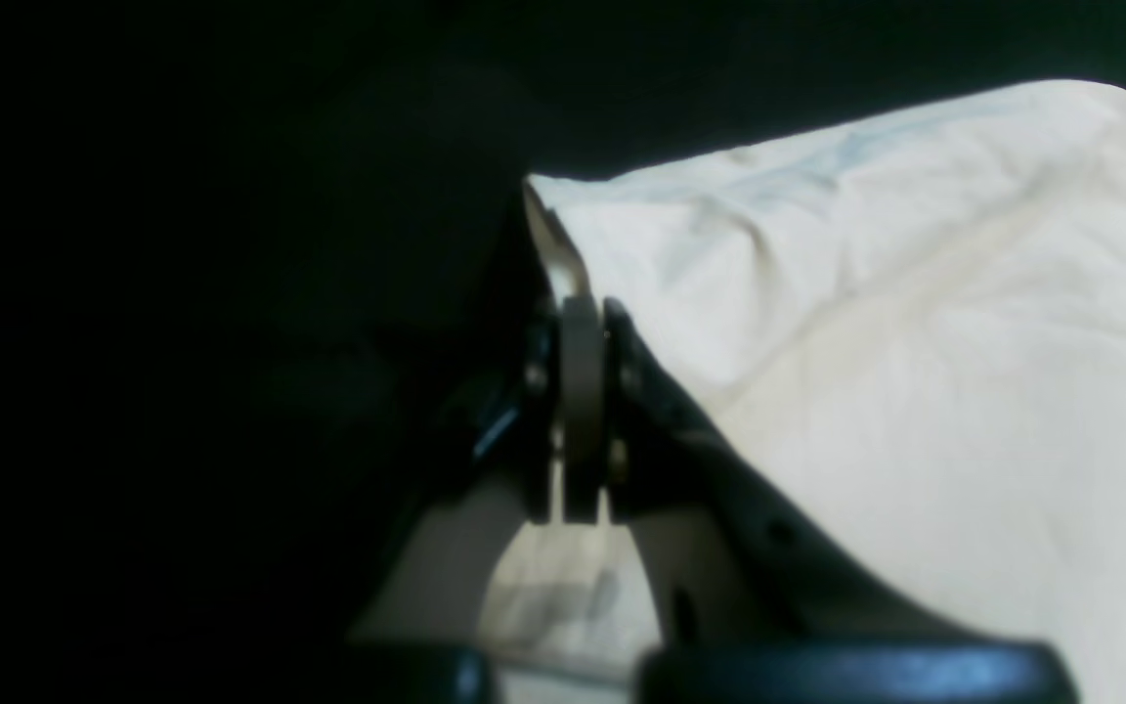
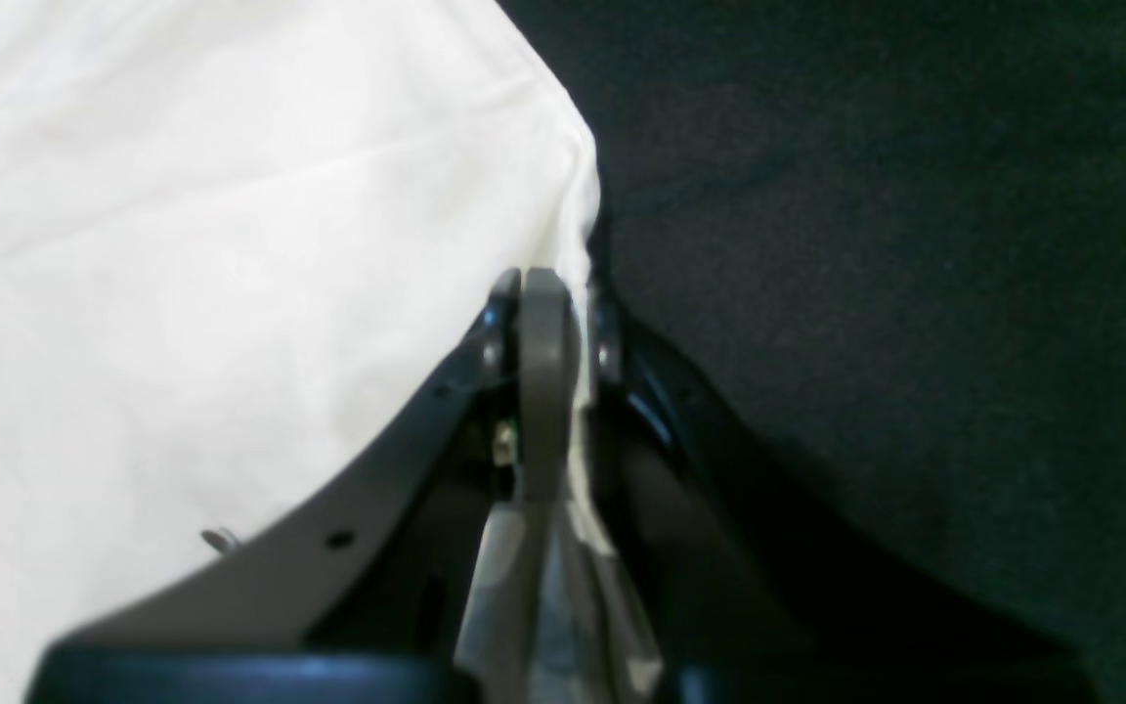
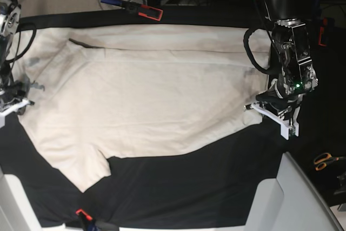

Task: Fold the T-shirt properly
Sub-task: 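Pull the shirt edge with both grippers to flatten the body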

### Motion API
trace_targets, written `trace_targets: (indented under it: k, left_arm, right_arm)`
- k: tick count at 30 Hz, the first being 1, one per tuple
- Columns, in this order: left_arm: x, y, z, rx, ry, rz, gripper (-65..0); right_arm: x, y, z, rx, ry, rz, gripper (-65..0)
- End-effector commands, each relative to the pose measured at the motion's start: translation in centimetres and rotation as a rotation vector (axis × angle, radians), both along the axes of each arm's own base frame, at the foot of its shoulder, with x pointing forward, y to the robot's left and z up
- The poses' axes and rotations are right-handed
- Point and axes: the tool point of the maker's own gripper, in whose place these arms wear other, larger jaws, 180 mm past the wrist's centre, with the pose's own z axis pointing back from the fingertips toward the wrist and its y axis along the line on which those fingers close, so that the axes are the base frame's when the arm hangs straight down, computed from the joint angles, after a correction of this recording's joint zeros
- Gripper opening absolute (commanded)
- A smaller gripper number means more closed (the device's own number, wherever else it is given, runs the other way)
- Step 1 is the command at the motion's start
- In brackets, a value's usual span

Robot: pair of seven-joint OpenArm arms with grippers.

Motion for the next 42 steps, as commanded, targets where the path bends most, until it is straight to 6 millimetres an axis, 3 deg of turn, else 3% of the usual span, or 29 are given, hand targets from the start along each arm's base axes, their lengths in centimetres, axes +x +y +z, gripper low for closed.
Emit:
trace_targets:
  k: [1, 7, 16, 20, 24, 30, 36, 39, 40, 42]
  left_arm:
    - [1.1, 0.5, 1.9, 0.019, -0.06, -0.005, -65.0]
    - [0.4, 0.5, 3.2, 0.046, -0.091, -0.018, -65.0]
    - [-1.8, 0.4, 3.1, 0.074, -0.079, -0.035, -65.0]
    - [-2.8, 0.3, 3.8, 0.091, -0.09, -0.048, -65.0]
    - [-3.9, 0.5, 3.2, 0.102, -0.066, -0.051, -65.0]
    - [-4.2, 0.7, 3.0, 0.104, -0.06, -0.048, -65.0]
    - [-5.4, 5.9, 3.5, 0.101, -0.07, 0.13, -65.0]
    - [-4.9, 7.5, 3.8, 0.101, -0.083, 0.179, -65.0]
    - [-5.0, 7.8, 3.6, 0.099, -0.076, 0.187, -60.6]
    - [-4.2, 8.0, 3.5, 0.095, -0.076, 0.177, -45.7]
  right_arm:
    - [1.8, -1.6, 2.6, -0.028, -0.08, -0.012, -65.0]
    - [1.4, -1.3, 4.6, -0.048, -0.176, -0.004, -65.0]
    - [-0.4, -1.0, 4.8, -0.087, -0.148, 0.038, -65.0]
    - [-1.7, -2.5, 5.4, -0.102, -0.167, -0.008, -65.0]
    - [-2.6, -2.1, 5.0, -0.102, -0.159, -0.003, -65.0]
    - [-3.2, -1.9, 4.5, -0.1, -0.146, -0.001, -65.0]
    - [-3.1, -1.8, 4.5, -0.1, -0.145, 0.0, -65.0]
    - [-3.1, -1.8, 4.5, -0.1, -0.145, 0.0, -65.0]
    - [-3.1, -1.8, 4.5, -0.1, -0.145, 0.0, -65.0]
    - [-3.1, -1.8, 4.5, -0.1, -0.145, 0.0, -64.8]
